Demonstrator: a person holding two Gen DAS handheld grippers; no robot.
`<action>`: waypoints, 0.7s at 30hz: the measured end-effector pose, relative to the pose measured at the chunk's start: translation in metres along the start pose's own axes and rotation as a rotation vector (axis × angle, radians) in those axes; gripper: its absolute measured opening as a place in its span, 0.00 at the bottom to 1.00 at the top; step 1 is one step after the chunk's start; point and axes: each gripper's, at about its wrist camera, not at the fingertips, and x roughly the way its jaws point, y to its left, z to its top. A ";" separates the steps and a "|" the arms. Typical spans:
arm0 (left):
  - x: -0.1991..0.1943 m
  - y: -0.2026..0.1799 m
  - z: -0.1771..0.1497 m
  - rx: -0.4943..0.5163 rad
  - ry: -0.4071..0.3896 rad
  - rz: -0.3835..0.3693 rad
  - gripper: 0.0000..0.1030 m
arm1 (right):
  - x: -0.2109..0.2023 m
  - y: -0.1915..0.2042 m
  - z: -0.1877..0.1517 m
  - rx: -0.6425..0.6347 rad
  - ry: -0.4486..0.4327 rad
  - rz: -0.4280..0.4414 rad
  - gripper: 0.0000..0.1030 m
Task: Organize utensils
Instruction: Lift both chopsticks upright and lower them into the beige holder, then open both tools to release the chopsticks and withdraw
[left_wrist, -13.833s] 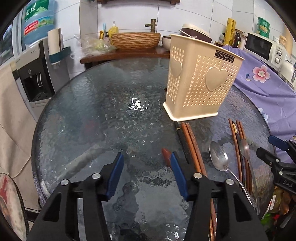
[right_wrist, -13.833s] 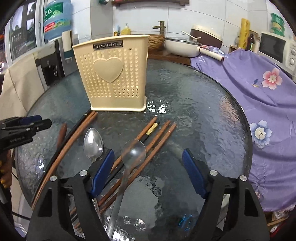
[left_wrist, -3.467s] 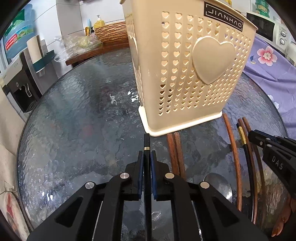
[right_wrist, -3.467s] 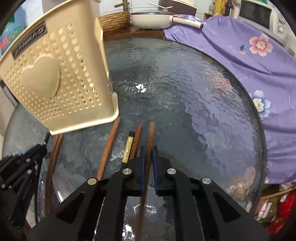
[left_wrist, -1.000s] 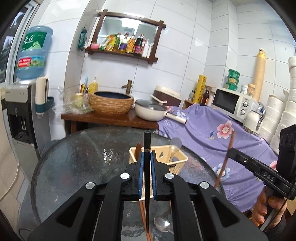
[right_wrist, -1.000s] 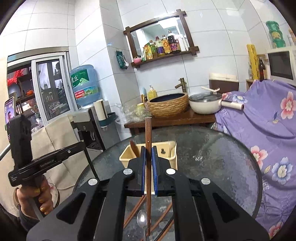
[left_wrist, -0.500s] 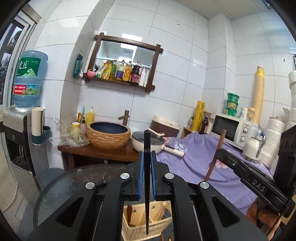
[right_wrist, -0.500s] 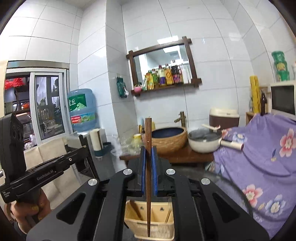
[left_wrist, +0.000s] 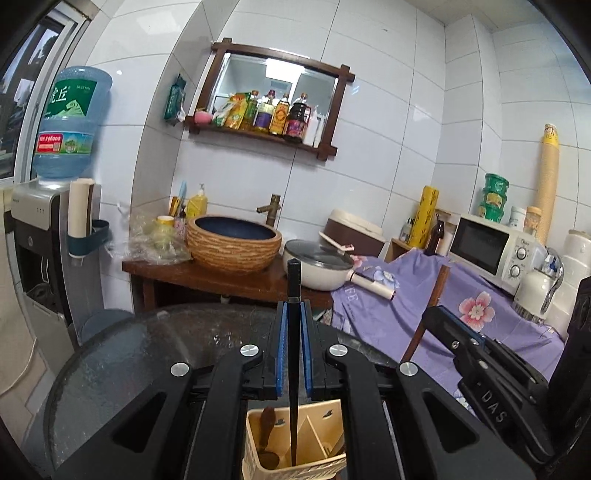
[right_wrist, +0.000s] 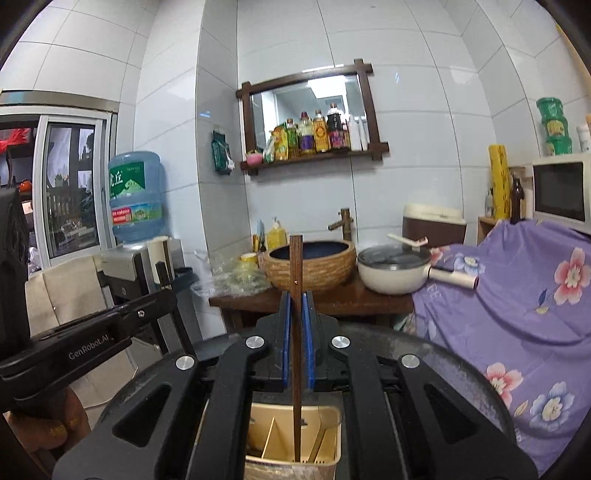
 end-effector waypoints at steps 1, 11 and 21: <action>0.001 0.000 -0.004 0.001 0.007 0.000 0.07 | 0.002 -0.001 -0.006 0.003 0.010 -0.001 0.07; 0.019 0.006 -0.041 0.021 0.091 0.006 0.07 | 0.009 -0.005 -0.035 0.012 0.063 -0.007 0.07; 0.028 0.010 -0.057 0.025 0.133 0.011 0.07 | 0.009 -0.008 -0.041 0.016 0.074 -0.018 0.07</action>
